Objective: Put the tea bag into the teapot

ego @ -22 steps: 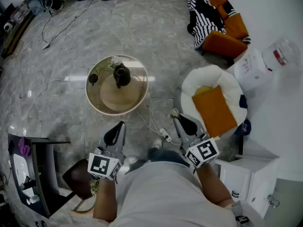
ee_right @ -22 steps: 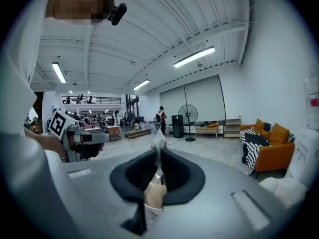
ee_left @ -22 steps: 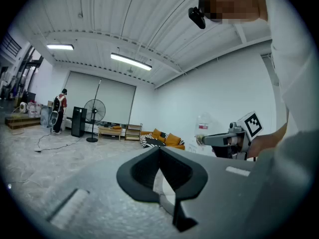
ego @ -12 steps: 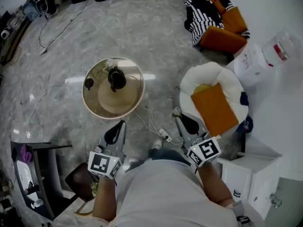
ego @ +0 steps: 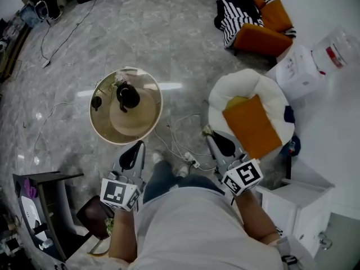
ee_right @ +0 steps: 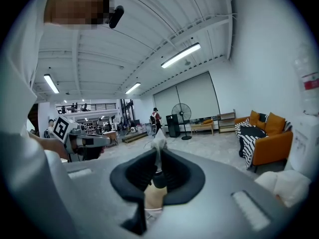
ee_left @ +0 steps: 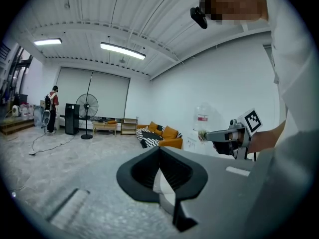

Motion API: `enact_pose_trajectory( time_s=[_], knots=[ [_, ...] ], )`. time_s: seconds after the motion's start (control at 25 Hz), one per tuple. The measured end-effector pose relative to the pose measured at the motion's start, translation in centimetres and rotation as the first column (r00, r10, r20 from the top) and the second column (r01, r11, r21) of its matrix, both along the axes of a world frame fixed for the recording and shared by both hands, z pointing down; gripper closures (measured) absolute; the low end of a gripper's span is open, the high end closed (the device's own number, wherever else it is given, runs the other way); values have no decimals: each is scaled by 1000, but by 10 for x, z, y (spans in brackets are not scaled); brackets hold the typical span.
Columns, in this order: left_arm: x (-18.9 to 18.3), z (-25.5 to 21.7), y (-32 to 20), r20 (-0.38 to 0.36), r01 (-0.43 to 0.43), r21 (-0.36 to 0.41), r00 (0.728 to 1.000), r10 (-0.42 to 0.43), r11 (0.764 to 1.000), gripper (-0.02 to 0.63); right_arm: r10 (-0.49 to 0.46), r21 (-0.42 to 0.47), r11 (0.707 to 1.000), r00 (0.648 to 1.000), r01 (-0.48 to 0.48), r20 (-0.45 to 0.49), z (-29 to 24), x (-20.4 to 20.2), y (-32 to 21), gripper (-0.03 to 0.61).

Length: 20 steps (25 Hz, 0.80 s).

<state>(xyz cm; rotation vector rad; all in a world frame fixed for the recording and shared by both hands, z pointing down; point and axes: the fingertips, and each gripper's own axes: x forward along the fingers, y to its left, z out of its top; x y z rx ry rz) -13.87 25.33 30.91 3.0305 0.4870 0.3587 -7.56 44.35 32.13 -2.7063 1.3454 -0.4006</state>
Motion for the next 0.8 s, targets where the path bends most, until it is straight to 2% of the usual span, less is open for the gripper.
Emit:
enact_pose_trajectory(
  time_s=[0.4, 0.8],
  knots=[
    [71, 19, -23, 29, -3, -37, 1000, 4, 999, 607, 1, -19, 1000, 999, -1, 36, 17, 76, -35, 552],
    [140, 24, -105, 51, 13, -27, 999, -12, 1000, 607, -57, -26, 998, 997, 58, 49, 15, 162, -128, 552]
  ],
)
